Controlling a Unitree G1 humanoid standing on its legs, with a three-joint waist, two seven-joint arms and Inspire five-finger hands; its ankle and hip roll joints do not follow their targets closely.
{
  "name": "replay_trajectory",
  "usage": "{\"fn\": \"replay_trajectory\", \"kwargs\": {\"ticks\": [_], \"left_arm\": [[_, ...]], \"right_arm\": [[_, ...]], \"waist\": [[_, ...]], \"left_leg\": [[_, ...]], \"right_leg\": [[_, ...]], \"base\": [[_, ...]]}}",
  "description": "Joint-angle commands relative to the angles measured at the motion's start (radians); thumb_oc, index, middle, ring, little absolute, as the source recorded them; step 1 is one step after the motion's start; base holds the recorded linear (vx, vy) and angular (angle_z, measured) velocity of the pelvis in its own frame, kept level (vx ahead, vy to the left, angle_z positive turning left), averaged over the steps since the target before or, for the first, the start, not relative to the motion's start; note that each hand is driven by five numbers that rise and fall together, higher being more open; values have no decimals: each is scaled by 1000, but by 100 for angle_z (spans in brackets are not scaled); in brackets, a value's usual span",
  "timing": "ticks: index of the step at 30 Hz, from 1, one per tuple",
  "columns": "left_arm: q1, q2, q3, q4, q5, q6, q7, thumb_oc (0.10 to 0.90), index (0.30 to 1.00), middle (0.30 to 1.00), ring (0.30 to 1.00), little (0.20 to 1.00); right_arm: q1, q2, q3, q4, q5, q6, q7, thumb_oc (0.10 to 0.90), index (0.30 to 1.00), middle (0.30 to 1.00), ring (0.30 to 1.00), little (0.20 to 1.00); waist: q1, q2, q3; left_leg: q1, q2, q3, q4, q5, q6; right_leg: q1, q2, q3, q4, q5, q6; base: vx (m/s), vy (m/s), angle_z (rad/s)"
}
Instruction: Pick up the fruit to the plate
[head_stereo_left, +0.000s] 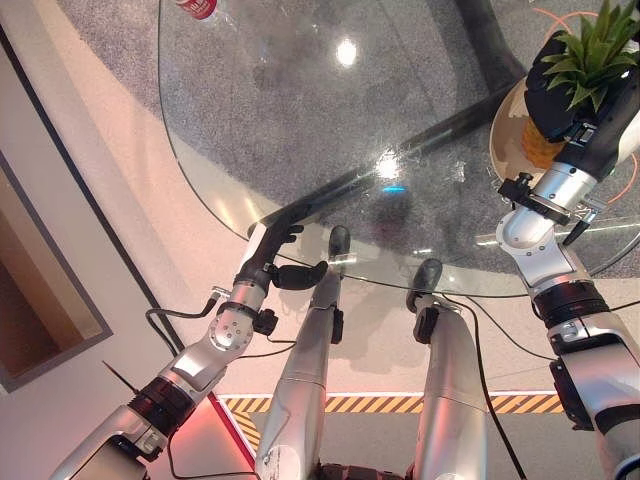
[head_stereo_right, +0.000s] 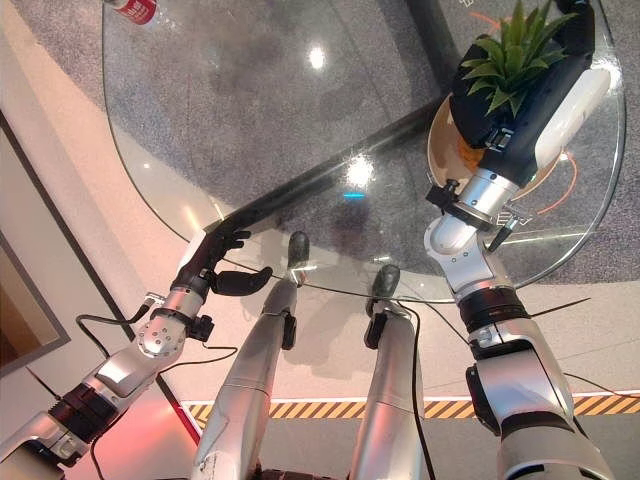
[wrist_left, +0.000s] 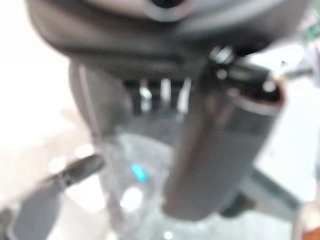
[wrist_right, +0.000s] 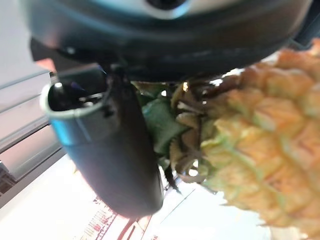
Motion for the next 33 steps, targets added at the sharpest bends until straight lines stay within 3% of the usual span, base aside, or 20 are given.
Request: {"fn": "replay_trajectory", "kwargs": {"ticks": [1,15,29,33], "left_arm": [[-18,-16,-14,-66,3,-61,20,800,900,900,900,900],[30,-8,28,-84,24,-71,6,800,900,900,900,900],[88,0,71,-107,44,-76,-2,800,900,900,900,900],[99,3,84,-112,47,-76,-7,800,900,900,900,900]], "right_arm": [[6,-57,2,-13,9,-12,-36,800,900,900,900,900],[101,-46,-44,-139,-82,40,-104,800,900,900,900,900],[192,-59,-87,-294,-189,163,-163,800,900,900,900,900],[212,-69,-85,-323,-221,225,-159,800,900,900,900,900]], "waist": [[-16,29,-24],[-30,9,-24],[-44,-11,-24],[-47,-17,-24]], "left_leg": [[15,-54,83,192,-182,61],[61,-52,94,171,-186,64],[93,-48,105,158,-189,67],[103,-46,108,154,-190,67]], "right_leg": [[55,60,-32,-285,263,63],[106,68,-28,-308,265,67],[141,75,-22,-318,266,73],[154,78,-22,-326,266,75]], "base": [[0,0,0],[0,0,0],[0,0,0],[-2,-4,-3]]}}
